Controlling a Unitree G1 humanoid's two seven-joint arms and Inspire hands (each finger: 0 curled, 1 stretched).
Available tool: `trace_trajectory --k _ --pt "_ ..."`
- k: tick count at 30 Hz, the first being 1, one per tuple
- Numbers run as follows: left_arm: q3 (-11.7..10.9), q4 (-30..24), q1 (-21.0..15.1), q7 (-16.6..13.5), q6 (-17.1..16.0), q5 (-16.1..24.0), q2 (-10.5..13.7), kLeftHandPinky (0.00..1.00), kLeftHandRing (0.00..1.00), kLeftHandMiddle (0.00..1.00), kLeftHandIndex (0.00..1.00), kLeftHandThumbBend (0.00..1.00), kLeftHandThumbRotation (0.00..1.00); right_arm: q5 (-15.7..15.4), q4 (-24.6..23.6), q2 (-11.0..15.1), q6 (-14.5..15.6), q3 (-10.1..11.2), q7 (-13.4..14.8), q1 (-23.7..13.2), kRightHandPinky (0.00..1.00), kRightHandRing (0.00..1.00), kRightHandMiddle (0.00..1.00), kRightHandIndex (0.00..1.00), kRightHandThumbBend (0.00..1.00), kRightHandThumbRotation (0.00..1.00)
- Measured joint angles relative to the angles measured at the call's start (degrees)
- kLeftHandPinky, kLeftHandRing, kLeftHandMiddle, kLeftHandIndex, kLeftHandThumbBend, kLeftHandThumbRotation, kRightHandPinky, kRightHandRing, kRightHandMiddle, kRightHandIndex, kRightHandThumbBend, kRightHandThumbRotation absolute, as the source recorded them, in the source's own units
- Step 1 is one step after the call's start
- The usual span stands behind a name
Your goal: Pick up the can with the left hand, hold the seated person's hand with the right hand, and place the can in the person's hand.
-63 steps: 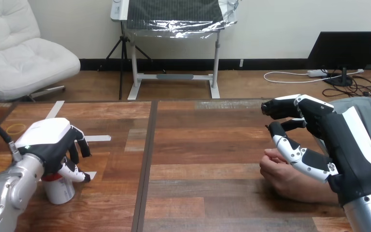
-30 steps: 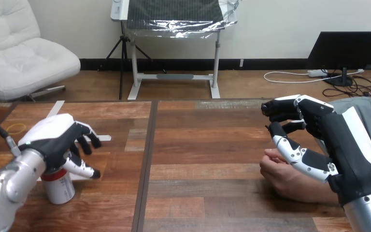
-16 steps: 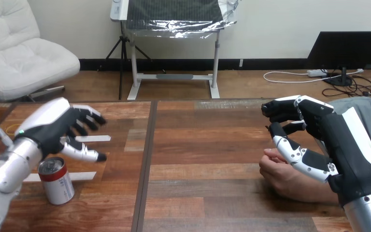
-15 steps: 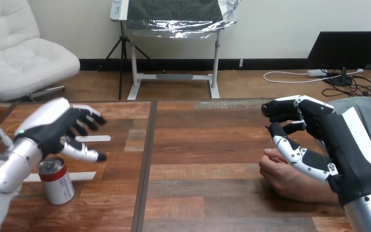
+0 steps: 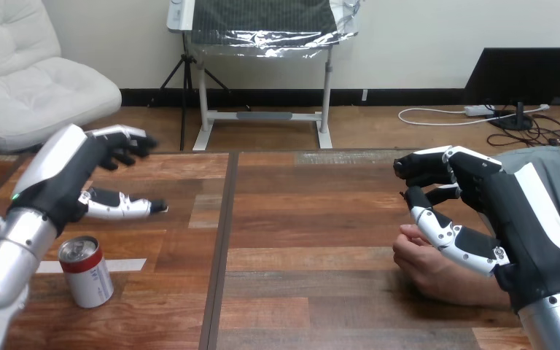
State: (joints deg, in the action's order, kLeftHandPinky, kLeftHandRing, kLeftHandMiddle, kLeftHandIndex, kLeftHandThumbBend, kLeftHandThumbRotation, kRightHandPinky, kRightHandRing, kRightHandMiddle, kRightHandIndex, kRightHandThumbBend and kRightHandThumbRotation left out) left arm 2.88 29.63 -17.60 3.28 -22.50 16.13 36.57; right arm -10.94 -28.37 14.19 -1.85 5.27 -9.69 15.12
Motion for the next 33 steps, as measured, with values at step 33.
trace_trajectory --k 33 --pt "-6.7 6.5 3.6 -10.7 -12.2 -8.2 -10.6 0.76 0.79 0.81 0.82 0.78 0.36 1.0 -0.3 1.6 0.6 0.1 -0.9 0.0 0.59 0.68 0.68 0.63 0.32 0.0"
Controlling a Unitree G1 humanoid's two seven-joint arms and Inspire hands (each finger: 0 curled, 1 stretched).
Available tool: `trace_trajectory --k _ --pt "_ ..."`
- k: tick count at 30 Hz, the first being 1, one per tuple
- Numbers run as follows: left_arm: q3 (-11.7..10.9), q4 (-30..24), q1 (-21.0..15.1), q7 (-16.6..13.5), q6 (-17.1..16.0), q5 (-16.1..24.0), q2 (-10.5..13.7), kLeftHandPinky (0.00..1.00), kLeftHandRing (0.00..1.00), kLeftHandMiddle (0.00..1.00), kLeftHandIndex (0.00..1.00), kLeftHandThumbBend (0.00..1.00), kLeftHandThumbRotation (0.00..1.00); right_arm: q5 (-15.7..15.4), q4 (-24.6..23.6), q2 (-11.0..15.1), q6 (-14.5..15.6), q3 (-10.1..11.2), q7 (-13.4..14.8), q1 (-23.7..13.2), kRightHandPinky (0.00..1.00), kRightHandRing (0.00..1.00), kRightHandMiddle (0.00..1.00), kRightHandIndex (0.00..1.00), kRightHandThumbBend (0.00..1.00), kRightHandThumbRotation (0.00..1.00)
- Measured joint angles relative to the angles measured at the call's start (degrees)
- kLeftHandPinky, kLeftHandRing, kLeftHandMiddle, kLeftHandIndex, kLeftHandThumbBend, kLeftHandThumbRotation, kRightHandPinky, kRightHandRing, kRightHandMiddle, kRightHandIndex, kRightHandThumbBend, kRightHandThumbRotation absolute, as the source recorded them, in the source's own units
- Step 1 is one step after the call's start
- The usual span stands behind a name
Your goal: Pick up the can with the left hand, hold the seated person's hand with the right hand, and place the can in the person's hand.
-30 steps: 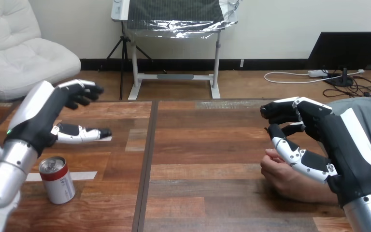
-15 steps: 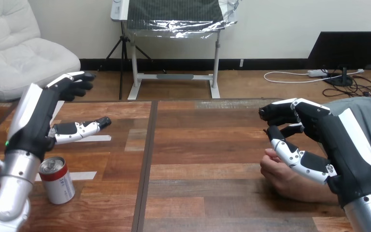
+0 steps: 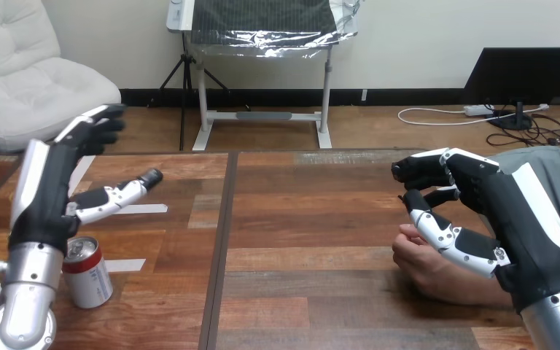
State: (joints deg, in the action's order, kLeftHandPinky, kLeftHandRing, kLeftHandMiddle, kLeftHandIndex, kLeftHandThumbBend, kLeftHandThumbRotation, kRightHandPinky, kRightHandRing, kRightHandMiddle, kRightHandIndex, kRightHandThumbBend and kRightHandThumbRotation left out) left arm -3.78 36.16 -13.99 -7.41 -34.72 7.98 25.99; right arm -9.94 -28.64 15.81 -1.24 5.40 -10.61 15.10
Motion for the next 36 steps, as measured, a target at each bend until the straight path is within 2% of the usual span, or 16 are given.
trace_trajectory --k 9,18,25,36 --pt "-2.0 0.4 0.9 3.0 0.3 -4.6 -0.9 0.76 0.81 0.84 0.84 0.87 0.38 0.8 -0.1 0.3 0.2 0.3 -0.1 0.0 0.59 0.68 0.68 0.63 0.32 0.0" --pt "-3.9 0.8 2.3 5.3 0.3 -7.6 -1.8 0.78 0.84 0.87 0.87 0.9 0.39 0.8 -0.1 0.4 0.4 0.4 -0.1 0.0 0.6 0.68 0.68 0.63 0.31 0.0" --pt "-4.7 3.1 3.4 4.5 -0.4 -7.6 -3.2 0.8 0.85 0.88 0.88 0.89 0.4 0.8 -0.2 0.4 0.6 0.4 -0.1 0.0 0.6 0.68 0.68 0.63 0.31 0.0" --pt "-6.5 7.8 5.2 1.3 -2.2 -7.8 -7.2 0.82 0.86 0.89 0.9 0.9 0.41 1.0 -0.2 0.4 0.6 0.4 -0.1 0.0 0.6 0.68 0.68 0.63 0.31 0.0"
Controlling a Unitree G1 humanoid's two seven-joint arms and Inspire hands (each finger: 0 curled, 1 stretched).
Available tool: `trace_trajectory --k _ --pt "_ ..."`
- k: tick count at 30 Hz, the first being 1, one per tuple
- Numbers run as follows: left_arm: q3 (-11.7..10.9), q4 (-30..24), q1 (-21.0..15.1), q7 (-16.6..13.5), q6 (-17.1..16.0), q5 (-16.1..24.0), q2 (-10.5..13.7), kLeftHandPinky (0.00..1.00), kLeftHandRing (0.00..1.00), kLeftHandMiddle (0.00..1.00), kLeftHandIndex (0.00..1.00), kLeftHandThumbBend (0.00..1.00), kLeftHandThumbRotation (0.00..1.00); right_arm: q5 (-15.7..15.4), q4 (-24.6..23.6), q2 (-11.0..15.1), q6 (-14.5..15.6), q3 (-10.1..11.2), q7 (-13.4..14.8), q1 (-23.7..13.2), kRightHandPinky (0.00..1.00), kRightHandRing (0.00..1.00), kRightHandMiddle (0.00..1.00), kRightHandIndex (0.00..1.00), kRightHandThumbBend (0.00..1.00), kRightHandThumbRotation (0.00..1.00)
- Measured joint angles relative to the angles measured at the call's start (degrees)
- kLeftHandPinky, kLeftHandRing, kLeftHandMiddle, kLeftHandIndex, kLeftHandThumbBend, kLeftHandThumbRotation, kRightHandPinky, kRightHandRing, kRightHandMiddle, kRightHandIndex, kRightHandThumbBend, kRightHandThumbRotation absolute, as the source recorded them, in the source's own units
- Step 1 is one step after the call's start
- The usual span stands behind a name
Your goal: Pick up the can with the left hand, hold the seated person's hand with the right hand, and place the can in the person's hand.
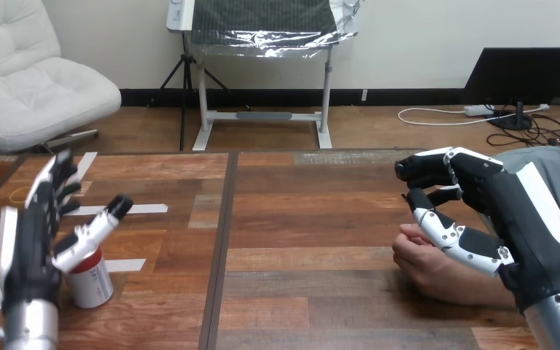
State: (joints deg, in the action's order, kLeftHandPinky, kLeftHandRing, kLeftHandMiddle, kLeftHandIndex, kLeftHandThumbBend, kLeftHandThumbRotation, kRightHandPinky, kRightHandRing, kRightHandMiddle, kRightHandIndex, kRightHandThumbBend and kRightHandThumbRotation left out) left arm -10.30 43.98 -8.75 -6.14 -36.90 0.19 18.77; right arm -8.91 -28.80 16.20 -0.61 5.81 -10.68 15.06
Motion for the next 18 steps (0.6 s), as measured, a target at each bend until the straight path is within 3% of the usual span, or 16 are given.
trace_trajectory --k 18 --pt "-0.5 6.9 1.7 -2.3 -0.2 0.6 -3.4 0.86 0.91 0.93 0.93 0.97 0.46 0.2 0.0 0.0 0.0 0.0 -0.5 -0.1 0.6 0.68 0.69 0.63 0.3 0.0"
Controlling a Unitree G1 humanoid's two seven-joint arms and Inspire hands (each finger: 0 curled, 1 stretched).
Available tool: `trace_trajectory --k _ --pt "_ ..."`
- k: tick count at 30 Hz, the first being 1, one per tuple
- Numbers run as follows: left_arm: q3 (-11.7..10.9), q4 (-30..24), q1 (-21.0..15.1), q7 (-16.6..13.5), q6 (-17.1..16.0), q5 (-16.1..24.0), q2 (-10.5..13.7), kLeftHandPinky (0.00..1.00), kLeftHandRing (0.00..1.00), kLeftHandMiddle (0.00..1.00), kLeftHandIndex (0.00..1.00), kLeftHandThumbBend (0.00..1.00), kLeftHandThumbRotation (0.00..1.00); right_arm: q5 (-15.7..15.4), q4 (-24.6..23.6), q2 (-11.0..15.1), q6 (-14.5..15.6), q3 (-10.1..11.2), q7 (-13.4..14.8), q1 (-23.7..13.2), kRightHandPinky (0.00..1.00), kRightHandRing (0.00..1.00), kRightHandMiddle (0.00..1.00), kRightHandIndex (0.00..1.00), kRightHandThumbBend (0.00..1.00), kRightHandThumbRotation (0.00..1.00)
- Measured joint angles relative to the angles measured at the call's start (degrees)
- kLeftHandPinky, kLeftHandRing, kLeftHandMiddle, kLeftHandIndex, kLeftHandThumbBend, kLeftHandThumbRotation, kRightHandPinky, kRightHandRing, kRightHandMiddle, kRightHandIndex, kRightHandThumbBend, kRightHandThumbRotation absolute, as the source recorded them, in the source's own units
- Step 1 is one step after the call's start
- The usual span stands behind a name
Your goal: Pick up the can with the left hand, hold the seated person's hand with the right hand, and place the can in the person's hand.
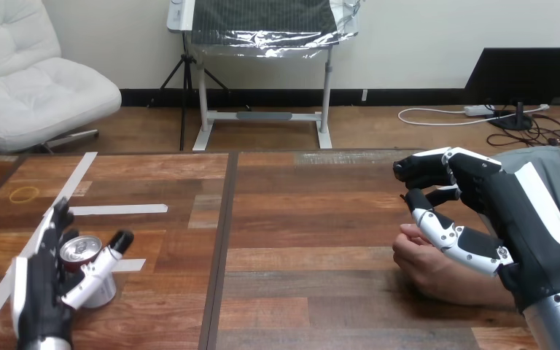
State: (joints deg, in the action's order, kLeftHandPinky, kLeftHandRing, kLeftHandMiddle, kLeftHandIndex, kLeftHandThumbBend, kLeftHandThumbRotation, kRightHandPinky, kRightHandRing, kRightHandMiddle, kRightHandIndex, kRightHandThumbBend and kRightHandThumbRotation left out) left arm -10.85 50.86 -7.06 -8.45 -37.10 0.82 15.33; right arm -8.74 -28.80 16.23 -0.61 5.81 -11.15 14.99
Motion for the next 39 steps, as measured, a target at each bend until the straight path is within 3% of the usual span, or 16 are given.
trace_trajectory --k 8,19,39 --pt "1.1 2.3 -0.2 -1.4 2.4 2.3 0.1 0.88 0.93 0.95 0.94 0.99 0.47 0.0 0.0 0.0 0.2 0.0 -0.3 0.0 0.6 0.69 0.69 0.63 0.31 0.0" --pt "1.8 4.9 -2.1 -4.3 3.4 5.6 0.2 0.9 0.96 0.98 0.98 1.0 0.5 0.0 0.0 0.0 0.5 0.0 -0.5 0.0 0.6 0.68 0.69 0.63 0.31 0.0" --pt "1.4 11.3 -6.1 -6.1 3.4 6.3 0.3 0.91 0.97 0.99 1.0 1.0 0.53 0.0 -0.4 0.2 1.2 0.1 -0.9 0.0 0.62 0.7 0.7 0.63 0.31 0.0"
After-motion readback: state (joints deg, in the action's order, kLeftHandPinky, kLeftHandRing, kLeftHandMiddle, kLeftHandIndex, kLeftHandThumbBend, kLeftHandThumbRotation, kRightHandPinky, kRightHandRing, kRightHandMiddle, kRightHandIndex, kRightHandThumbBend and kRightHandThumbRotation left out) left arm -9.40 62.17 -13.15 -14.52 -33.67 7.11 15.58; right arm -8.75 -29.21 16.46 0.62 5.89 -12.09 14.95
